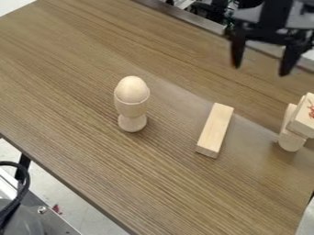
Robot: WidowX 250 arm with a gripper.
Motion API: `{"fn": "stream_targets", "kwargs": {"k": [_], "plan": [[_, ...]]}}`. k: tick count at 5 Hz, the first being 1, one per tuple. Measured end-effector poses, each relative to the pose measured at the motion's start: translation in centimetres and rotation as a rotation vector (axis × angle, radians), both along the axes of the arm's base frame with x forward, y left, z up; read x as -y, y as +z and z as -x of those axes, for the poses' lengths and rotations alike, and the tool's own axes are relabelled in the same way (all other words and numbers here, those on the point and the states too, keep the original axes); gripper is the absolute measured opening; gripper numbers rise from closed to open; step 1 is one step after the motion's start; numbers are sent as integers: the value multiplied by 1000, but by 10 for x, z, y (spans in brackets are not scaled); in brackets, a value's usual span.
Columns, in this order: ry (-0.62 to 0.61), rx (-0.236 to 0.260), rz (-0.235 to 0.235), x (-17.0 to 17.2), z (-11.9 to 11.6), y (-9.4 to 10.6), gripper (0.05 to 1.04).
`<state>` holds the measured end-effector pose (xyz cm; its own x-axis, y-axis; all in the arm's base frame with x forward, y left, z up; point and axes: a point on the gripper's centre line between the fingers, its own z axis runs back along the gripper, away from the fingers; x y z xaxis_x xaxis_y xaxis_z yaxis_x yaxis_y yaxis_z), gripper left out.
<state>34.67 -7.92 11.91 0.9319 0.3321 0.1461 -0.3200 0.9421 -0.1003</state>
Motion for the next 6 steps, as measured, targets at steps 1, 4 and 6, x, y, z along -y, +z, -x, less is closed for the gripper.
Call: {"fn": "stream_targets", "kwargs": {"k": [1,4,6], "plan": [[-21,-27,-5,-6,6,-9,999],[-126,-131,-41,-19,39,-50,999],[-117,-115,-17,-20,49,-70,999]]}}
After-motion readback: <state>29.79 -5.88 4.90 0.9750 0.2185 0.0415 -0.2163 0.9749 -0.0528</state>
